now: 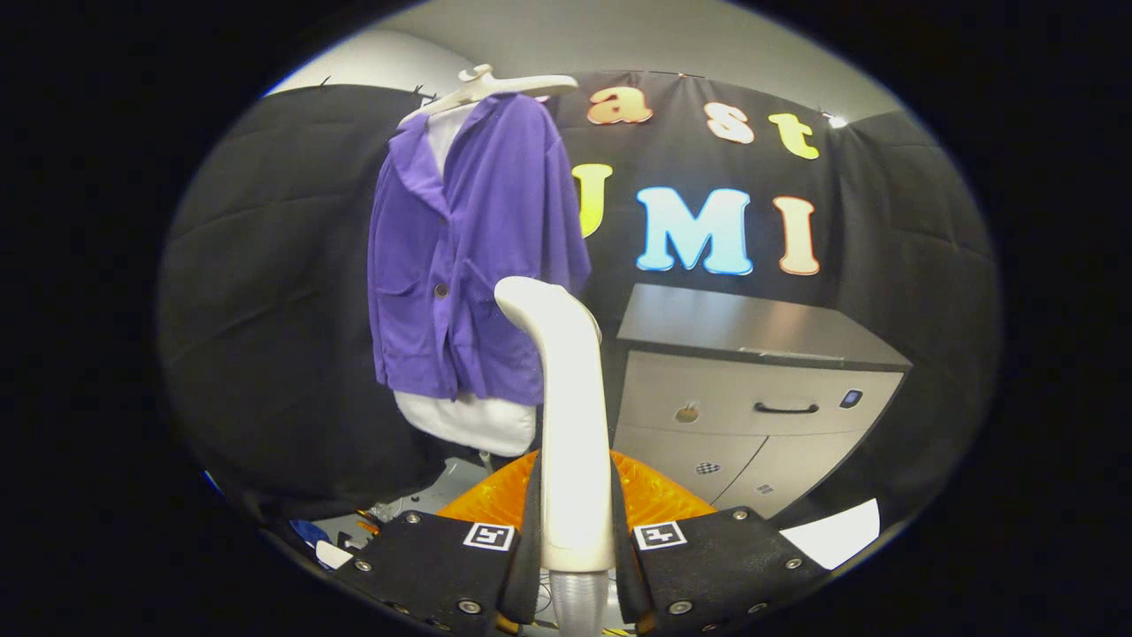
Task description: Iron the clothes twice with a garment steamer, once on the left side and once on the right side.
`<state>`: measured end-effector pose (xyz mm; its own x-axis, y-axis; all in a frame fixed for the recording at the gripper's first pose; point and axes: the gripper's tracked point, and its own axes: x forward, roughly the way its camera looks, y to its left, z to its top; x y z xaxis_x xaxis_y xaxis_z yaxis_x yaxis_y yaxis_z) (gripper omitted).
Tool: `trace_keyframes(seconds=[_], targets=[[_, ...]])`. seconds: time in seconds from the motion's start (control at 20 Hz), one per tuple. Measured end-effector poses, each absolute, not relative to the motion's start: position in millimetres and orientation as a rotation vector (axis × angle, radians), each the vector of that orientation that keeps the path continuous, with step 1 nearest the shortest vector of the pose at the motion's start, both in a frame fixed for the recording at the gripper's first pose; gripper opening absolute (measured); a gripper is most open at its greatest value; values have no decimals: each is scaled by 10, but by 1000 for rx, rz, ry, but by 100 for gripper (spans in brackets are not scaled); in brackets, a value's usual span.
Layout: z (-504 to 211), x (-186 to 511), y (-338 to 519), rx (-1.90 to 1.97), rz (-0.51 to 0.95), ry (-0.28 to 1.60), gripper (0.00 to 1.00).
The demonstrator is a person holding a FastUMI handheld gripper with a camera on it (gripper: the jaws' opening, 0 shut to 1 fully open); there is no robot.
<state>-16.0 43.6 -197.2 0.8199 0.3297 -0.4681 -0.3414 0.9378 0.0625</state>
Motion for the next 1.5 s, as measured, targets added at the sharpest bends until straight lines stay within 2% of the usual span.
trace_keyframes(seconds=[0.45,0.95,1.5], targets=[[-1093,159,-116,79,220,357,35],[-331,-34,-245,117,118,255,34],[-146,-163,26,76,121,192,35]])
